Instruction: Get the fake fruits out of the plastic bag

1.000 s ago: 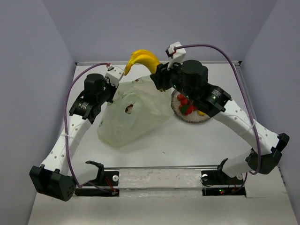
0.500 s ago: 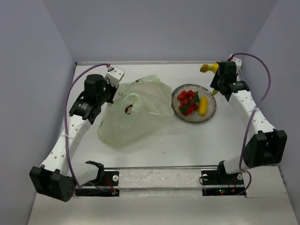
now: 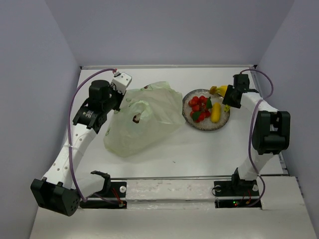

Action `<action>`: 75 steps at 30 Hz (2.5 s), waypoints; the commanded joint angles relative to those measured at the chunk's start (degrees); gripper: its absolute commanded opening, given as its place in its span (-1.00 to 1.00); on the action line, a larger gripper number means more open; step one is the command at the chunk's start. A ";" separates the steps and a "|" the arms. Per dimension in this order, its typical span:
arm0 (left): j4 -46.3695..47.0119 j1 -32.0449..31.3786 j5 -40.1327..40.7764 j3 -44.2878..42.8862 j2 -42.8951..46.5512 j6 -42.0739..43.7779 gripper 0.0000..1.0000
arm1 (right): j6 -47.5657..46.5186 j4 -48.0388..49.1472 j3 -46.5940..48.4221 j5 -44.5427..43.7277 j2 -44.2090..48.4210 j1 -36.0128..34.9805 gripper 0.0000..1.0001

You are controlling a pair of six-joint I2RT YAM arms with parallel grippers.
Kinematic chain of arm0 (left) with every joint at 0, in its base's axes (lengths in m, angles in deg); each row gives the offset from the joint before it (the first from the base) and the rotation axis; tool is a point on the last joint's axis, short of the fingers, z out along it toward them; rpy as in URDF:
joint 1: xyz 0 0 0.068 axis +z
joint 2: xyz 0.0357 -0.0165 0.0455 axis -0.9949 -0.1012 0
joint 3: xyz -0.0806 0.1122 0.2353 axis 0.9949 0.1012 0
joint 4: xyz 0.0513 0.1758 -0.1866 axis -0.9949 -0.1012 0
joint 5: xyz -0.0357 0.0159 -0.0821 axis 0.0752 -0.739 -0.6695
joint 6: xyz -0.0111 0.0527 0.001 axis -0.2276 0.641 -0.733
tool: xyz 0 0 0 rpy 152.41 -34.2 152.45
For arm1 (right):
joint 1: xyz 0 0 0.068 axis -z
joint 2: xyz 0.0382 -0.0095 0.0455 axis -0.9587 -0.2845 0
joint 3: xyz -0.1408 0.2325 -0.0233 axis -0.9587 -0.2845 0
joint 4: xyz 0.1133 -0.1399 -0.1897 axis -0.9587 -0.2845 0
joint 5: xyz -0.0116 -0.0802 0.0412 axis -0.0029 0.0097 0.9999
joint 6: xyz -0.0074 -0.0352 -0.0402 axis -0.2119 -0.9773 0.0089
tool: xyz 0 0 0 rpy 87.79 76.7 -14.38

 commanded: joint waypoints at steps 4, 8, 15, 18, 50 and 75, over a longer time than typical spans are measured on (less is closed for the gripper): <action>0.85 0.21 -0.77 0.62 1.31 -0.46 -1.00 | -3.19 6.83 1.34 5.52 -4.77 -0.15 -0.99; 0.93 0.21 -0.77 0.44 1.13 -0.20 -1.00 | -3.63 7.01 0.11 8.76 -5.49 -0.15 -0.76; 0.93 0.21 -0.95 -0.17 0.51 0.59 -1.00 | -3.27 6.48 -3.58 7.46 0.22 -0.15 0.46; 0.93 0.21 -1.21 -0.26 0.34 0.76 -1.00 | -4.32 5.17 -2.27 5.70 3.39 -0.15 0.48; -2.41 -0.41 -3.94 0.53 -0.45 -0.82 -1.00 | -4.86 19.31 9.33 20.71 6.74 -55.52 -0.79; 3.57 -3.13 -18.26 18.90 13.96 16.15 -1.00 | -5.21 25.11 -2.46 4.90 3.84 -61.68 -0.33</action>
